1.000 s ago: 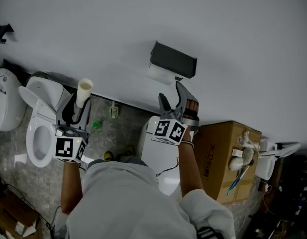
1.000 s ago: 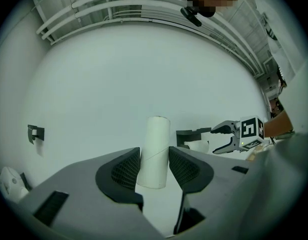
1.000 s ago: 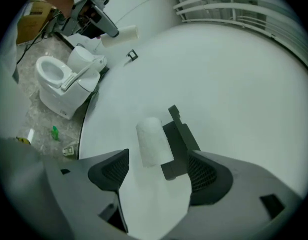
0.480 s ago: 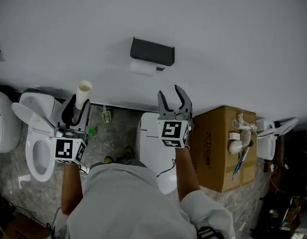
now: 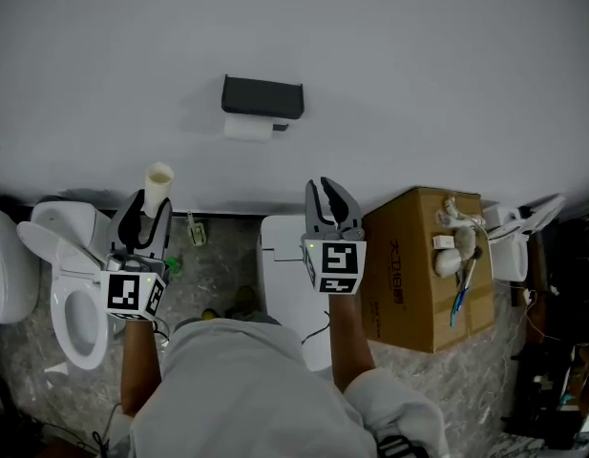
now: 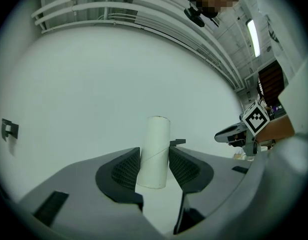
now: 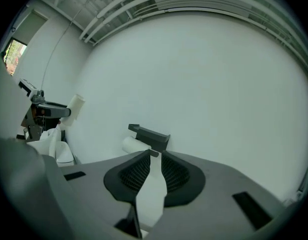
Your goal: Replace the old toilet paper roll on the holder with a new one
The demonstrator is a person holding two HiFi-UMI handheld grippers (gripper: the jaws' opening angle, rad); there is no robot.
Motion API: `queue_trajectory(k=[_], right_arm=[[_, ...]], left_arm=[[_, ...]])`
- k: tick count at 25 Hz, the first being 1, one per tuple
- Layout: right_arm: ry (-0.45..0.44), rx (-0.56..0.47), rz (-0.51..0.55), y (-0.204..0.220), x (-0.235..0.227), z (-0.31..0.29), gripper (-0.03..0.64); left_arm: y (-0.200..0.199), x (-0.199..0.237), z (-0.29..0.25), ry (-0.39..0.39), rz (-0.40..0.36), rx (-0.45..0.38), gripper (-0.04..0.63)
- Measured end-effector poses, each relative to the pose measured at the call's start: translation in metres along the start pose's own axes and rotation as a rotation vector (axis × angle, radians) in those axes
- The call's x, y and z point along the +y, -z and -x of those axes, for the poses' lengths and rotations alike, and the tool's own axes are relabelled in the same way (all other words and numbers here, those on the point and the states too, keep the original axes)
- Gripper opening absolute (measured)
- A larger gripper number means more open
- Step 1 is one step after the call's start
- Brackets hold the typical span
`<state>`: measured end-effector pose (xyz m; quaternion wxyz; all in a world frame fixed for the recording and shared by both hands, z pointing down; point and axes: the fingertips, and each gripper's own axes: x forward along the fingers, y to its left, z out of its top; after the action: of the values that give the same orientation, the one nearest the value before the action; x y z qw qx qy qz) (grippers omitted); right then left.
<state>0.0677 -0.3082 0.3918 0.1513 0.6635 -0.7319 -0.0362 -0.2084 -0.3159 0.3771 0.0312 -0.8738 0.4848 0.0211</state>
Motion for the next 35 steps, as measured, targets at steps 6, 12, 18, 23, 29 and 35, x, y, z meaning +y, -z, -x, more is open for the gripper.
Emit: queue_trajectory(k=[6,12,18,23,29,35], right_arm=[[0.031,-0.002,-0.039,0.004,0.000,0.025,0.029],[0.032,-0.005,-0.174,0.014,-0.001,0.039,0.011],[0.059,0.015,-0.216,0.029,-0.002,0.054,0.009],[0.067,0.019,-0.255,0.036,0.000,0.060,0.009],[0.072,0.023,-0.264,0.040,-0.003,0.063,0.006],[0.069,0.029,-0.274,0.045,-0.004,0.065,0.006]], left_arm=[[-0.005,-0.006,0.003,0.030,0.003,-0.021,0.204],[-0.008,-0.009,0.002,0.048,0.017,-0.024,0.204],[-0.007,-0.010,0.003,0.060,0.012,-0.028,0.203],[-0.006,-0.008,0.005,0.059,0.023,-0.024,0.204],[-0.008,-0.008,0.005,0.054,0.026,-0.015,0.202],[-0.005,-0.004,0.007,0.046,0.042,-0.021,0.202]])
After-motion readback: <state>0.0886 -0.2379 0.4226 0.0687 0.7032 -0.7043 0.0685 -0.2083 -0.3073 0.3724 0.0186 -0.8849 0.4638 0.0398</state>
